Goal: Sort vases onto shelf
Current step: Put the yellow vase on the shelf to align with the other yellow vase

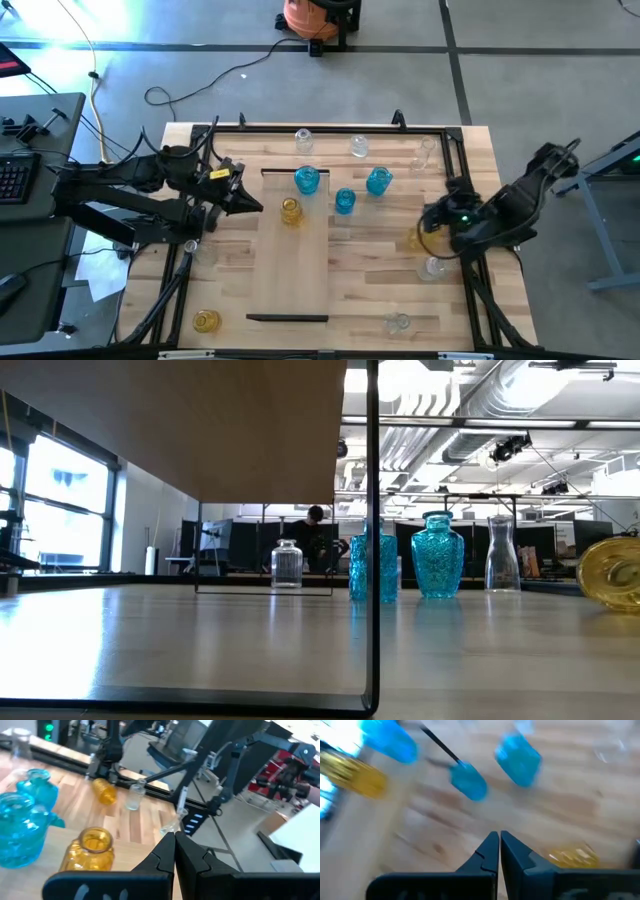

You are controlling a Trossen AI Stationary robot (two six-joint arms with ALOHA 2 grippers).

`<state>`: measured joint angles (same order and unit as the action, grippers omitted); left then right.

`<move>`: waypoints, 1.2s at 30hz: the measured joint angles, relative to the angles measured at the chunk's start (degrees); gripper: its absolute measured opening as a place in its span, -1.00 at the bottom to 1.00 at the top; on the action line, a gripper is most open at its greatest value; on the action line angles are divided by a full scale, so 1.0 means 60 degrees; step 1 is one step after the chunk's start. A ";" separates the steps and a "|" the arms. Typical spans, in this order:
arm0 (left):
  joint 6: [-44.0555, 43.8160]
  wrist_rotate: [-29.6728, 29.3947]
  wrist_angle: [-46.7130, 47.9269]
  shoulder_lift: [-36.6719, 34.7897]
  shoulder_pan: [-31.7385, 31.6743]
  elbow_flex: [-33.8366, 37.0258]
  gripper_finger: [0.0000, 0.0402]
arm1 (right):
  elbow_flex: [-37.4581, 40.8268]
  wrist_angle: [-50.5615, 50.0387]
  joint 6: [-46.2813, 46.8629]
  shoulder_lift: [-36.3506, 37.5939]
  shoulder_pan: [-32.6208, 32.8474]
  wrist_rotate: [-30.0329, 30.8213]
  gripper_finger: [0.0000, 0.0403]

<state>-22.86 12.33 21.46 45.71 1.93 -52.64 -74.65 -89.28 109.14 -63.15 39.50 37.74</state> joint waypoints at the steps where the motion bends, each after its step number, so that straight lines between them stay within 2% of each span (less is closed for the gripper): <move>1: -0.0156 -0.0142 0.0007 0.0072 0.0000 0.0000 -1.00 | 0.0448 0.0128 0.0001 0.0341 0.0031 -0.0538 -1.00; 4: -0.0672 -0.0228 -0.0166 0.0360 -0.0004 0.0000 -1.00 | 0.1432 0.0600 -0.0452 0.1109 0.0059 -0.2194 -1.00; 7: -0.1197 -0.0326 -0.0626 0.0922 0.0053 0.0000 -1.00 | 0.1989 0.0883 -0.1109 0.1553 0.0059 -0.3163 -1.00; 12: -0.1397 -0.1658 -0.1678 0.1814 0.0351 0.0000 -1.00 | 0.2041 0.1001 -0.2135 0.1702 0.0051 -0.3624 -1.00; 16: -0.1402 -0.1856 -0.1936 0.2203 0.0372 0.0000 -1.00 | 0.1945 0.1111 -0.3080 0.1530 -0.0143 -0.4090 -1.00; 21: -0.1324 -0.1856 -0.1949 0.2297 0.0372 0.0000 -1.00 | 0.1945 0.1191 -0.4855 0.0836 -0.0916 -0.5541 -1.00; 28: -0.1095 -0.1859 -0.1855 0.2083 0.0357 0.0004 -1.00 | 0.1945 0.2715 -0.6993 -0.0516 -0.2304 -0.6104 -1.00; 32: -0.1030 -0.1857 -0.1772 0.1881 0.0357 0.0007 -1.00 | 0.1945 0.2778 -0.7795 -0.1442 -0.2852 -0.6959 -1.00; 36: -0.0840 -0.1856 -0.1641 0.1683 0.0357 0.0007 -1.00 | 0.1843 0.2922 -0.8349 -0.2324 -0.3100 -0.7300 -1.00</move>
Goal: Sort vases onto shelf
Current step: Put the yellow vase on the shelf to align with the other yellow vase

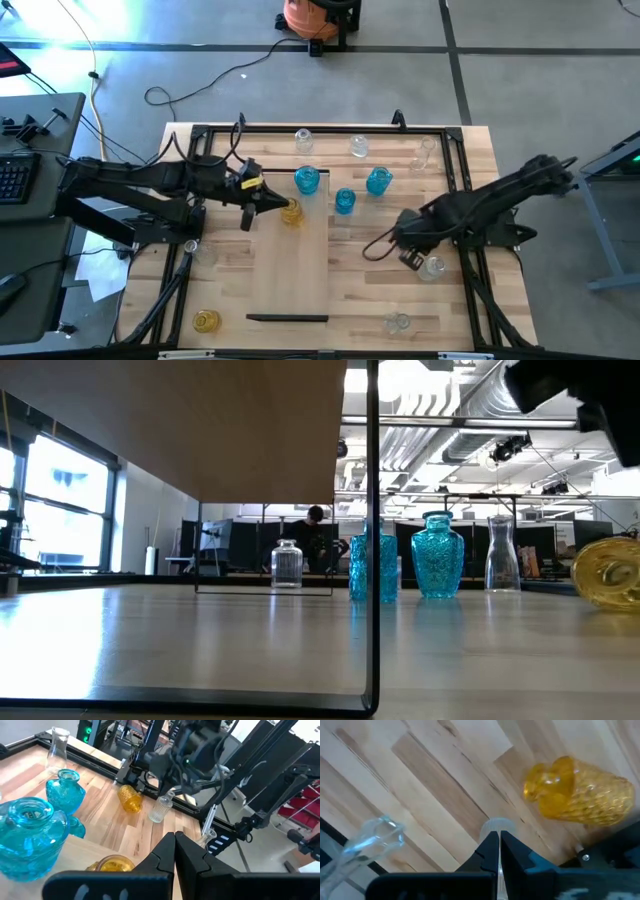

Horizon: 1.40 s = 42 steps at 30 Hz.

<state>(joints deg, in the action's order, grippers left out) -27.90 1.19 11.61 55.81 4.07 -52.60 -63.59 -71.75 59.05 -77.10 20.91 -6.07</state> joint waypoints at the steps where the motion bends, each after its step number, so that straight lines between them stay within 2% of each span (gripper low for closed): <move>1: 0.0027 0.0000 -0.0007 -0.0046 -0.0004 0.0000 -1.00 | -0.0109 0.0038 -0.0209 -0.0237 -0.0046 0.0007 -1.00; 5: 0.0100 0.0002 0.0256 -0.0184 -0.0003 0.0000 -1.00 | -0.0862 -0.0656 -0.1103 -0.1191 -0.0351 0.0352 -1.00; 10: 0.0085 0.0004 0.0548 -0.0258 -0.0003 0.0000 -1.00 | -0.1819 -0.2359 -0.2239 -0.2219 -0.0643 0.1515 -1.00; 14: -0.0082 0.0015 0.0585 -0.0294 0.0007 0.0000 -1.00 | -0.1864 -0.3053 -0.2568 -0.2517 -0.0937 0.1978 -1.00; 19: -0.0392 0.0022 0.0591 -0.0290 0.0127 0.0000 -1.00 | -0.1333 -0.3070 -0.2311 -0.2136 -0.1418 0.1900 -1.00; 23: -0.0416 -0.0048 0.0591 -0.0290 0.0304 0.0000 -1.00 | -0.1184 -0.3048 -0.2557 -0.2025 -0.1710 0.1423 -1.00; 28: -0.0423 -0.0083 0.0591 -0.0290 0.0357 0.0000 -1.00 | -0.1180 -0.2385 -0.2921 -0.2136 -0.1663 0.0535 -1.00; 32: -0.0495 -0.0154 0.0587 -0.0290 0.0357 0.0000 -1.00 | -0.1177 -0.2204 -0.2856 -0.2178 -0.1588 0.0524 -0.98; 36: -0.0500 -0.0281 0.0594 -0.0289 0.0357 0.0000 -1.00 | -0.1177 -0.1610 -0.2859 -0.2178 -0.1382 0.0298 -0.80; 42: -0.0500 -0.0321 0.0598 -0.0290 0.0357 0.0000 -1.00 | -0.1176 -0.1523 -0.2919 -0.2332 -0.1030 0.0695 -0.30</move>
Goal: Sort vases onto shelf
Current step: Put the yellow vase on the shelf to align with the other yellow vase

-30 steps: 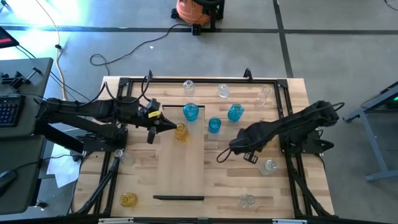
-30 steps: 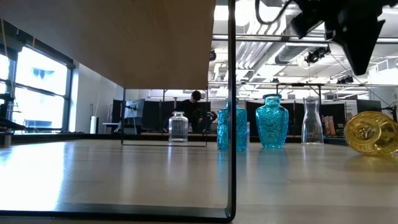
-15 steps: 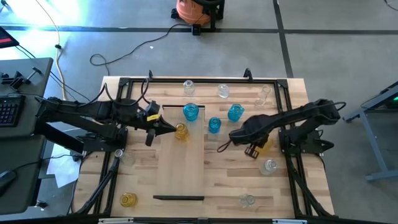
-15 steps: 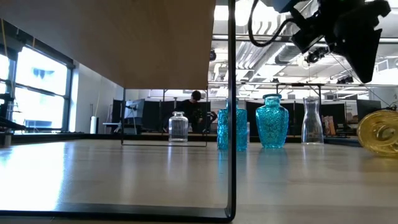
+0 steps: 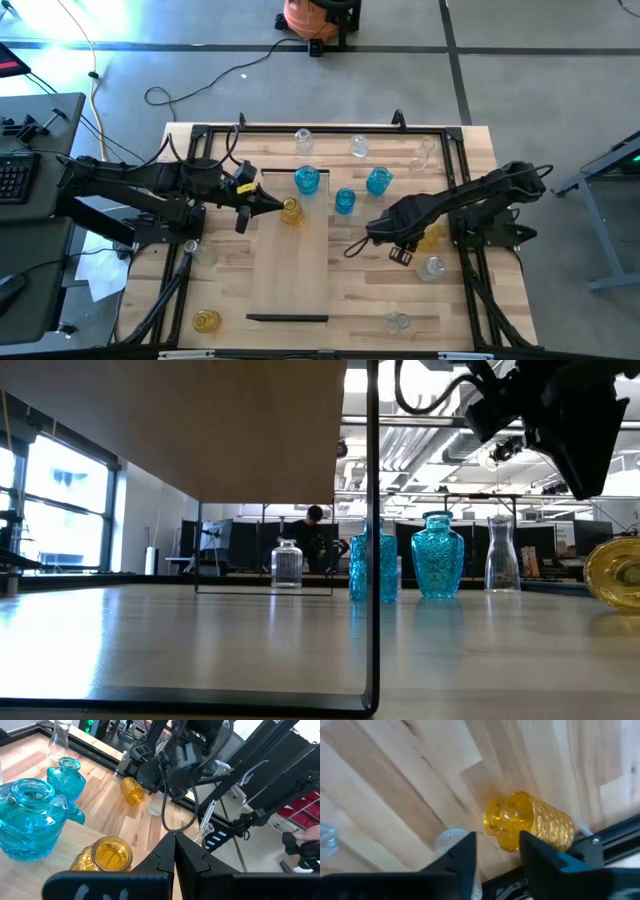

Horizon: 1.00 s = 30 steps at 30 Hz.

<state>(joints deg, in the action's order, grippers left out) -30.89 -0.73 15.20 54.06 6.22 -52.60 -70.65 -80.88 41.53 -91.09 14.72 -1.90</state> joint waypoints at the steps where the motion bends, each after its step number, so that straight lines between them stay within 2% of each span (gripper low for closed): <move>1: 0.0000 -0.0011 0.0003 0.0004 0.0000 0.0000 -1.00 | 0.0003 -0.0105 0.0048 -0.0042 0.0053 0.0202 -0.22; 5: -0.0004 -0.0214 0.0010 0.0003 0.0000 0.0000 -1.00 | 0.0003 -0.0614 0.0092 -0.0337 0.0242 0.0960 0.03; 9: -0.0068 -0.0248 0.0004 0.0004 0.0000 0.0000 -1.00 | 0.0003 -0.0654 -0.0215 -0.0865 0.0489 0.1386 0.13; 15: -0.0274 -0.0248 0.0007 0.0004 0.0000 0.0000 -1.00 | 0.0003 0.0239 -0.0436 -0.1714 0.0885 0.1397 0.09; 21: -0.0351 -0.0248 0.0007 0.0004 0.0000 0.0000 -1.00 | 0.0003 -0.0336 -0.0096 -0.2358 0.1137 0.1713 0.00; 30: -0.0857 -0.0244 0.0008 0.0004 0.0000 0.0000 -1.00 | 0.0003 0.0121 0.0273 -0.2773 0.1191 0.1479 -0.04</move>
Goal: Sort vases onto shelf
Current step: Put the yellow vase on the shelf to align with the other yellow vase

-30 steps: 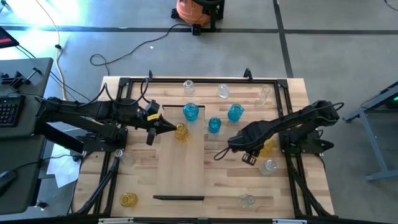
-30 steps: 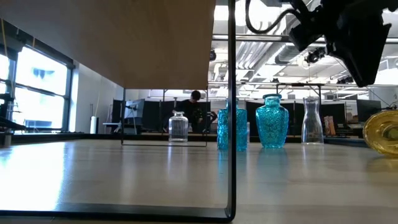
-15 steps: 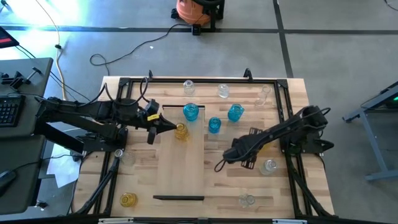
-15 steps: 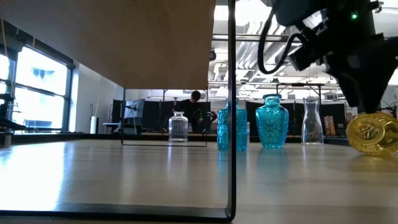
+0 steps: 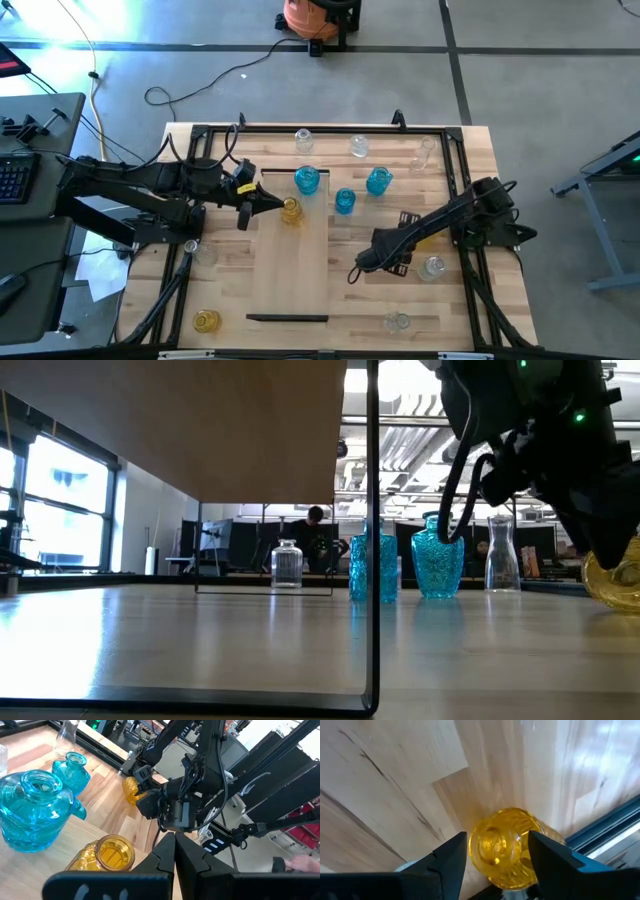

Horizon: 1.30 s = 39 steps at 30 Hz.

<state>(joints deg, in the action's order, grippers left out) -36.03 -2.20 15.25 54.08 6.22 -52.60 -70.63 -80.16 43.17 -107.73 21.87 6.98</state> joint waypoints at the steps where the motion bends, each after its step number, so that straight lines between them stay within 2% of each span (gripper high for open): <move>1: -0.0058 0.0000 0.0003 0.0000 0.0000 0.0000 -1.00 | 0.0000 0.0015 0.0109 -0.0041 0.0006 -0.0023 -0.04; 8: -0.0236 0.0113 0.0024 0.0000 -0.0004 0.0000 -1.00 | 0.0000 -0.0075 0.0967 -0.0068 0.0161 -0.0117 -0.04; 14: -0.0244 0.0255 0.0035 0.0000 -0.0004 0.0000 -1.00 | 0.0000 -0.0600 0.1056 -0.0070 0.0314 -0.0157 -0.04; 19: -0.0241 0.0259 0.0072 0.0000 -0.0004 0.0000 -1.00 | 0.0000 -0.0715 0.1055 -0.0068 0.0286 0.0759 -0.04; 29: -0.0316 0.0525 0.0068 -0.0003 -0.0003 0.0000 -1.00 | 0.0000 -0.0468 0.1007 -0.0068 0.0029 0.1202 -0.04; 39: -0.0316 0.0570 0.0065 0.0000 -0.0002 0.0000 -1.00 | 0.0716 -0.0389 0.0977 -0.0064 0.0109 0.0613 -0.04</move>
<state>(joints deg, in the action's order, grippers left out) -37.93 1.23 15.64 54.08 6.20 -52.60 -66.33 -82.49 49.03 -108.12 22.52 10.65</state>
